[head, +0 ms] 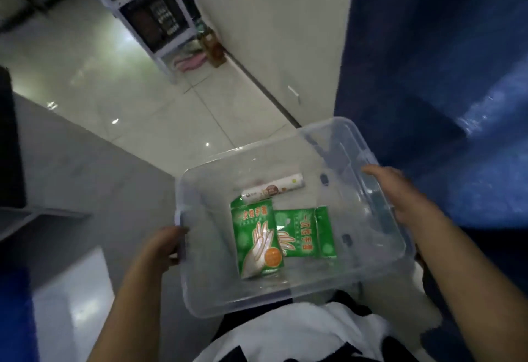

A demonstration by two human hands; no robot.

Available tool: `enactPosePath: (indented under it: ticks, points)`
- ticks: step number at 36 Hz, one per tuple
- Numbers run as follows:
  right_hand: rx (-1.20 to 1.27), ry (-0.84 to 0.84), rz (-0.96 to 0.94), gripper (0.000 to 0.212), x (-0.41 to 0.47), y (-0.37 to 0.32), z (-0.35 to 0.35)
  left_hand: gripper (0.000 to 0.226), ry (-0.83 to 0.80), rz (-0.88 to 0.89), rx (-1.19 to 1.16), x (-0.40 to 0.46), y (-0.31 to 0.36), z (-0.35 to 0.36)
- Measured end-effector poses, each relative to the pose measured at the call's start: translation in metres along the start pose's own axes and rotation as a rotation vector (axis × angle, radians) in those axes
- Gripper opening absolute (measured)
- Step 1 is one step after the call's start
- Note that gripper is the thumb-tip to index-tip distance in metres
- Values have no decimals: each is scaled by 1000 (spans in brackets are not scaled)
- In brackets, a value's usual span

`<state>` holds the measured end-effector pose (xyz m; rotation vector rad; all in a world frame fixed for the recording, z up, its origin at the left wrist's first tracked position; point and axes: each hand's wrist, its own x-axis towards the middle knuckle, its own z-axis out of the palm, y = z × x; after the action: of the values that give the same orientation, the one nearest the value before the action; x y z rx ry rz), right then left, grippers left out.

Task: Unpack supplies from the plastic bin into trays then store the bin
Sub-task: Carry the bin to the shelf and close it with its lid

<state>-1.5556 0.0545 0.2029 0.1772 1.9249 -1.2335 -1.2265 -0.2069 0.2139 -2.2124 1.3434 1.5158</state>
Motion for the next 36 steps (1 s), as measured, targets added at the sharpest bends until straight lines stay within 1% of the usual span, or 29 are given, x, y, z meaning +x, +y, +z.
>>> enactPosePath:
  ticks: [3, 7, 11, 14, 17, 20, 23, 25, 27, 29, 33, 36]
  points:
    - [-106, -128, -6, 43, 32, -63, 26, 19, 20, -22, -170, 2, 27, -20]
    - [-146, -211, -60, 35, 80, -137, 71, 22, 70, 0, -300, 37, 64, -47]
    - [-170, -229, -109, 23, 121, -203, 128, 31, 68, 40, -338, 91, 113, -72]
    - [-254, -207, -113, 25, 138, -256, 164, 38, 15, 67, -354, 121, 153, -98]
    - [-295, -193, -155, 26, 147, -307, 195, 39, 5, 109, -374, 144, 196, -130]
    - [-288, -198, -189, 24, 160, -354, 232, 36, 38, 137, -389, 171, 245, -157]
    - [-256, -196, -190, 24, 177, -390, 271, 45, 69, 160, -398, 196, 292, -177]
    - [-187, -205, -178, 23, 191, -413, 298, 46, 46, 171, -418, 213, 318, -191]
    - [-155, -243, -148, 21, 209, -438, 325, 43, 23, 172, -473, 234, 342, -204]
    - [-140, -305, -125, 22, 231, -464, 350, 44, 43, 165, -522, 255, 365, -216]
    - [-92, -405, -198, 23, 283, -525, 402, 52, 97, 161, -540, 299, 417, -246]
    - [-126, -415, -211, 21, 323, -571, 456, 52, 104, 144, -568, 324, 462, -276]
